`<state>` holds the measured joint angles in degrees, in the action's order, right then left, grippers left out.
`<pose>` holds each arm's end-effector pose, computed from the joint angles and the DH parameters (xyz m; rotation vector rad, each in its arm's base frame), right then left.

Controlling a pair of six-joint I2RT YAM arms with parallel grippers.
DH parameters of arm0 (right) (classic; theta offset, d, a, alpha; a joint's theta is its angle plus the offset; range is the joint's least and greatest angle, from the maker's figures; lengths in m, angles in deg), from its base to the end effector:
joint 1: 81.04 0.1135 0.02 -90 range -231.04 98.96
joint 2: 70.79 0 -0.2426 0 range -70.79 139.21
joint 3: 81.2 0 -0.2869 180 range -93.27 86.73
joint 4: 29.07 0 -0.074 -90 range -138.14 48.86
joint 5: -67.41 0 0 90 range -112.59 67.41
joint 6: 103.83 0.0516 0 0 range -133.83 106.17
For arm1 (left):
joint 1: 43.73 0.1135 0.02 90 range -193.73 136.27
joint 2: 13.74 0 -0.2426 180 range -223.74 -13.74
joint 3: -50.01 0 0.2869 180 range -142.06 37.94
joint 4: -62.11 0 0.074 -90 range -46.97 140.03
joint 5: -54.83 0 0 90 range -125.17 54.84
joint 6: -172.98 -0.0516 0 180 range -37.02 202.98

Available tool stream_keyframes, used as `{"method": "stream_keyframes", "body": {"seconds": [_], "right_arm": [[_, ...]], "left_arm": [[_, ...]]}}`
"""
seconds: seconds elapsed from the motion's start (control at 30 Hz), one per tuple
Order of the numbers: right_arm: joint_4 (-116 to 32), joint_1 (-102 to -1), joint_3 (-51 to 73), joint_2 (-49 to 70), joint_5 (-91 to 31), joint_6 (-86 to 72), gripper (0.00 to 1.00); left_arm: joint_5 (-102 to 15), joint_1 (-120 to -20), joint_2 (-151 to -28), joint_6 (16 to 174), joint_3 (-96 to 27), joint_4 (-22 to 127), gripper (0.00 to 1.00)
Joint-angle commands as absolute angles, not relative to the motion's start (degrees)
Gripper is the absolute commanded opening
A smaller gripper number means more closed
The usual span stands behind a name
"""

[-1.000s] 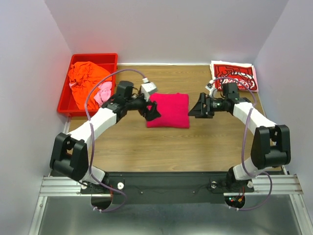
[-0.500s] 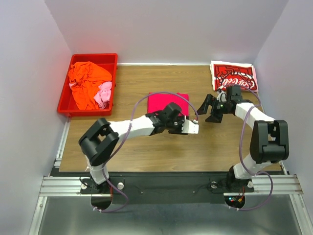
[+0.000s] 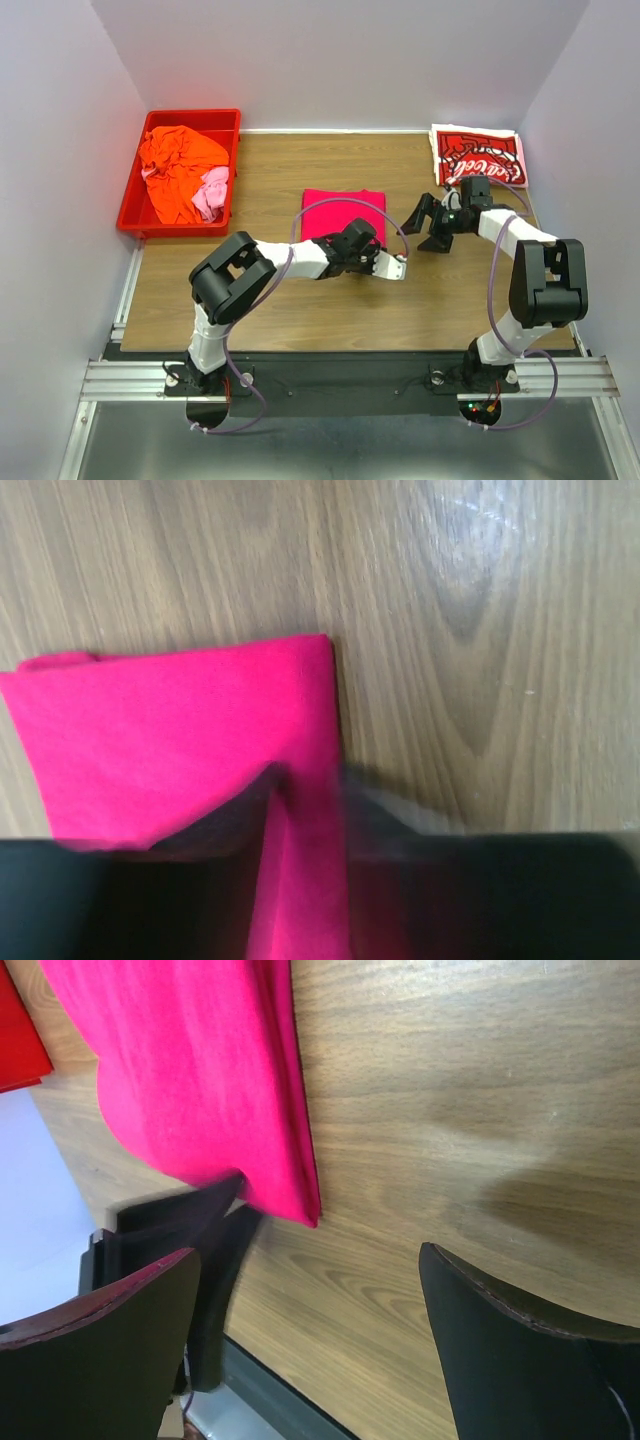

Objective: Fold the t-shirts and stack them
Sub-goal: Neatly place the folded tshirt to the corner

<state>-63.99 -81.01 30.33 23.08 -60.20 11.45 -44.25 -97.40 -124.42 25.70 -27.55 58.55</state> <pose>0.3524 0.0317 0.1327 0.3397 2.5908 1.0157 0.2578 -0.3643 0.1091 1.8652 1.1765 -0.1400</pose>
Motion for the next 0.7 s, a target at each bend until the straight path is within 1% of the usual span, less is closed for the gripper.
{"method": "stream_keyframes", "body": {"seconds": [0.0,0.03,0.07,0.1,0.13,0.27,0.37,0.5,0.67], "right_arm": [[-59.8,-80.9,31.3,23.1,-62.1,12.1,0.97],[-57.5,-80.8,32.0,23.1,-62.7,13.2,0.97],[-55.9,-80.9,33.6,23.1,-63.0,13.9,0.97],[-52.0,-80.9,34.5,23.2,-63.5,16.3,0.97],[-49.9,-80.8,35.4,23.3,-63.7,17.5,0.97],[-36.2,-80.8,39.6,24.2,-63.5,25.4,0.97],[-20.4,-80.8,42.9,26.4,-62.6,35.5,0.95],[-13.2,-79.8,41.7,30.7,-60.2,42.0,0.94],[-8.7,-77.3,39.5,36.1,-54.5,44.7,0.92]], "left_arm": [[-44.0,-97.4,-124.1,26.5,-27.3,61.5,0.22],[-44.7,-97.0,-123.9,27.5,-27.4,61.6,0.17],[-45.4,-96.7,-123.5,29.6,-27.9,61.4,0.06],[-47.0,-96.4,-123.1,30.8,-29.0,61.0,0.02],[-48.2,-96.0,-122.7,31.8,-29.8,60.2,0.0],[-56.8,-92.9,-121.5,38.1,-34.2,55.3,0.0],[-60.5,-91.6,-120.3,41.8,-37.0,54.0,0.0],[-63.1,-90.8,-119.8,45.4,-39.0,53.6,0.0],[-64.7,-89.4,-121.1,48.3,-41.4,52.8,0.0]]}}
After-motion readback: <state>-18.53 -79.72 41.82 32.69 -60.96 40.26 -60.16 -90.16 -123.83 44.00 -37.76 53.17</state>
